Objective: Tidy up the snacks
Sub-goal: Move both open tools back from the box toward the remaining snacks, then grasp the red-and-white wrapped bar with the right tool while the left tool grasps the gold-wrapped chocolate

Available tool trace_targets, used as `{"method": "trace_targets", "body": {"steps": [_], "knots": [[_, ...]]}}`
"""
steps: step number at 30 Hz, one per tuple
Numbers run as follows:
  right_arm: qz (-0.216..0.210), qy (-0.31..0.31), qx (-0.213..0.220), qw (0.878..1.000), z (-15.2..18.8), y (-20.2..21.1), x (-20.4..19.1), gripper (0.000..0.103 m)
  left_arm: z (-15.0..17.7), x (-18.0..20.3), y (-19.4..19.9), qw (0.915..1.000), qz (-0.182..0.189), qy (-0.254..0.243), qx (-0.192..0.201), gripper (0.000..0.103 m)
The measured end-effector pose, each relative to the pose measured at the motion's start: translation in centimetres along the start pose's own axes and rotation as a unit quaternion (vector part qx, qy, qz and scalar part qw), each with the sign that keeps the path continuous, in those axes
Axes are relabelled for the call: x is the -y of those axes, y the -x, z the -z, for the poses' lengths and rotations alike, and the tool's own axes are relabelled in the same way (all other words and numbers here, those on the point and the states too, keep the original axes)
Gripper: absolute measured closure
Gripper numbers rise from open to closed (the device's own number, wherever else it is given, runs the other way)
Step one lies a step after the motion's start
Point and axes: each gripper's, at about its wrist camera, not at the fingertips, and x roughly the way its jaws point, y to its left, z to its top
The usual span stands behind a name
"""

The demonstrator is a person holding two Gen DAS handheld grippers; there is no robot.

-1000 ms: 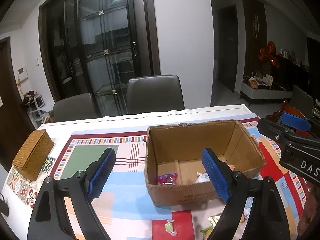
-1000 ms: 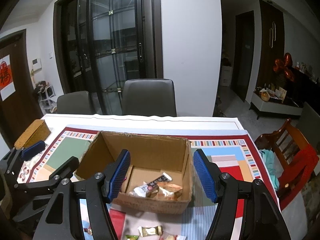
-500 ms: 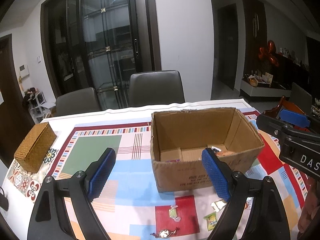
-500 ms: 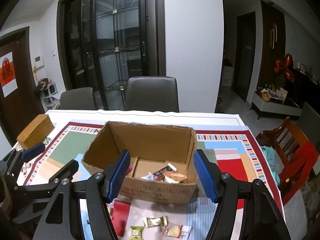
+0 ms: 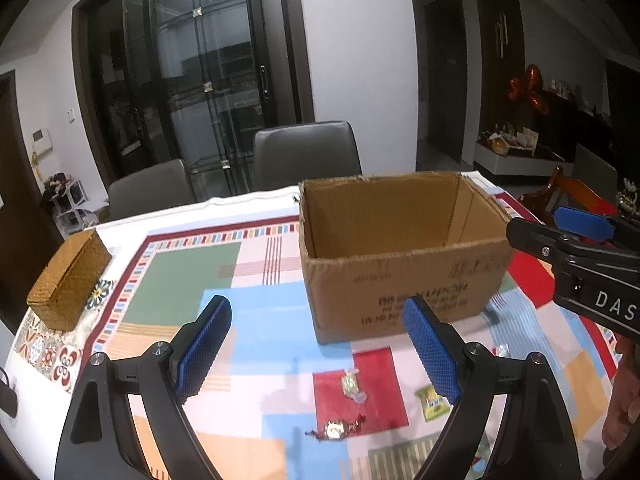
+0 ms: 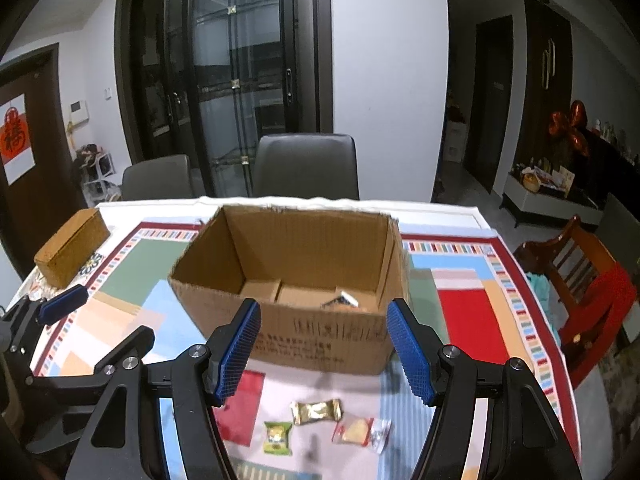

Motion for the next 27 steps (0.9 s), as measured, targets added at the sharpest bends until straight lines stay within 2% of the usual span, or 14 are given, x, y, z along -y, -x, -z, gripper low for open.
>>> {"method": "trace_targets", "body": {"steps": [6, 12, 21, 27], "knots": [[0.004, -0.011, -0.033, 0.999, 2.5, 0.1, -0.3, 0.037, 1.7, 0.6, 0.2, 0.9997, 0.009, -0.02, -0.008, 0.015], [0.012, -0.074, -0.101, 0.992, 5.5, -0.6, 0.4, 0.037, 3.1, 0.8, -0.2, 0.9984, 0.025, -0.048, -0.019, 0.015], [0.044, -0.164, -0.179, 0.969, 9.1, -0.4, 0.5, 0.037, 4.0, 0.9, -0.8, 0.9915, 0.066, -0.104, -0.04, 0.015], [0.045, -0.214, -0.239, 0.946, 10.8, -1.3, -0.7, 0.037, 4.3, 0.2, -1.8, 0.984, 0.095, -0.139, -0.058, 0.015]]}}
